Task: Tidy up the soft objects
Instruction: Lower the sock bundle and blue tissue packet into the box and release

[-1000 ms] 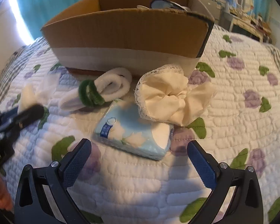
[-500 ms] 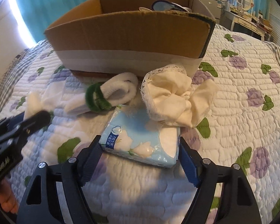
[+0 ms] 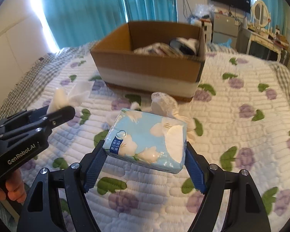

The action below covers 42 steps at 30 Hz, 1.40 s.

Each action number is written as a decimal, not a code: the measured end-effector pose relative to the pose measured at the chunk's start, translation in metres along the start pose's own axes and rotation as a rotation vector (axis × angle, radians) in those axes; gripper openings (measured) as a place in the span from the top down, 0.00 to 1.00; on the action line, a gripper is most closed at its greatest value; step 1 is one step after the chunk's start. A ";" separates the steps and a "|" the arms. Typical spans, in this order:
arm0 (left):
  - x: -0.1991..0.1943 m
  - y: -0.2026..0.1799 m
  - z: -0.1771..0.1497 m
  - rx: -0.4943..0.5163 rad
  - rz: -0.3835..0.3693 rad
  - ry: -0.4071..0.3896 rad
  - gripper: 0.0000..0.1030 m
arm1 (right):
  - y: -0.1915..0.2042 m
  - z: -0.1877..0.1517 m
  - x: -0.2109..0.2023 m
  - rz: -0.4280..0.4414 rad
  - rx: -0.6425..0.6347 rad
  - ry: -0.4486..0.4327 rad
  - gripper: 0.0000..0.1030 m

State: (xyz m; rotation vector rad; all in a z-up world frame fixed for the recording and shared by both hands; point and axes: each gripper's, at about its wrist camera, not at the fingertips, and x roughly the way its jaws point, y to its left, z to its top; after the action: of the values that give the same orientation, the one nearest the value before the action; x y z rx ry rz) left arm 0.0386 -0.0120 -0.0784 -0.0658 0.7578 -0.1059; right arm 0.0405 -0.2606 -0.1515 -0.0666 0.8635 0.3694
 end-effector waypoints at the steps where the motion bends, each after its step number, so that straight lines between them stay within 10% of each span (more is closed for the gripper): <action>1: -0.004 -0.002 0.001 -0.001 -0.002 -0.008 0.68 | 0.000 0.001 -0.005 0.001 -0.003 -0.010 0.25; 20: -0.036 -0.038 0.070 0.067 -0.032 -0.141 0.68 | -0.019 0.072 -0.118 0.008 -0.052 -0.278 0.25; 42: 0.108 -0.020 0.170 0.083 0.006 -0.097 0.63 | -0.067 0.209 -0.015 -0.040 -0.065 -0.285 0.25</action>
State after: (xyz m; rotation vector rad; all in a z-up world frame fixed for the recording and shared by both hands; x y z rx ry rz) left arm 0.2322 -0.0407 -0.0265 0.0105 0.6561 -0.1273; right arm 0.2074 -0.2846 -0.0100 -0.0887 0.5679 0.3593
